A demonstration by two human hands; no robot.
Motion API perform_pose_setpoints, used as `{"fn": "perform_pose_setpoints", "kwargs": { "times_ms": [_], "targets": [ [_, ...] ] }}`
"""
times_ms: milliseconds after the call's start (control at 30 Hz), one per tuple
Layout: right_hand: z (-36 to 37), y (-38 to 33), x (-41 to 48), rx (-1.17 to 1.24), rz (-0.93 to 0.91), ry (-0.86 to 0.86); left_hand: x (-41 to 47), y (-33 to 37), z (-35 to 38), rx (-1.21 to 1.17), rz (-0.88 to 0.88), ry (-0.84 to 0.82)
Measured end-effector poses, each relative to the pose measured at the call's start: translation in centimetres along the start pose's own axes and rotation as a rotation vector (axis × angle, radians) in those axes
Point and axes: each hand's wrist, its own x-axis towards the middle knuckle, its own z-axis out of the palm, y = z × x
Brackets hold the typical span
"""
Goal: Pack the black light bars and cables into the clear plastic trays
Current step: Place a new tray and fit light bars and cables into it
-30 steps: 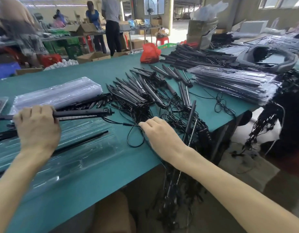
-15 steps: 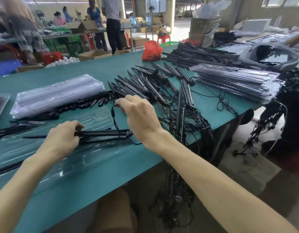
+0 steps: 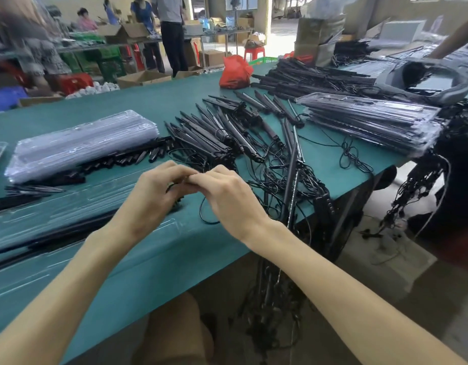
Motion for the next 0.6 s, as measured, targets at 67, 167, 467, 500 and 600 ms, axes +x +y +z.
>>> {"fn": "perform_pose_setpoints", "kwargs": {
  "times_ms": [67, 167, 467, 500, 600],
  "targets": [
    [-0.5, 0.5, -1.1, 0.013, -0.003, 0.035, 0.3, 0.1, 0.5, 0.026, 0.025, -0.027],
    [-1.1, 1.3, -2.9, 0.003, 0.066, 0.160, 0.7, 0.1, 0.8, 0.096, 0.053, 0.021],
    [-2.5, 4.0, -5.2, -0.208, 0.357, 0.086, 2.5, 0.8, 0.6, -0.020, -0.053, 0.292],
    [-2.6, 4.1, -5.2, -0.193, 0.358, 0.093, 3.0, 1.1, 0.7, -0.056, -0.061, 0.318],
    [-3.0, 4.3, -5.2, -0.125, 0.382, 0.125, 4.0, 1.9, 0.8, -0.126, -0.081, 0.352]
  ]
}}
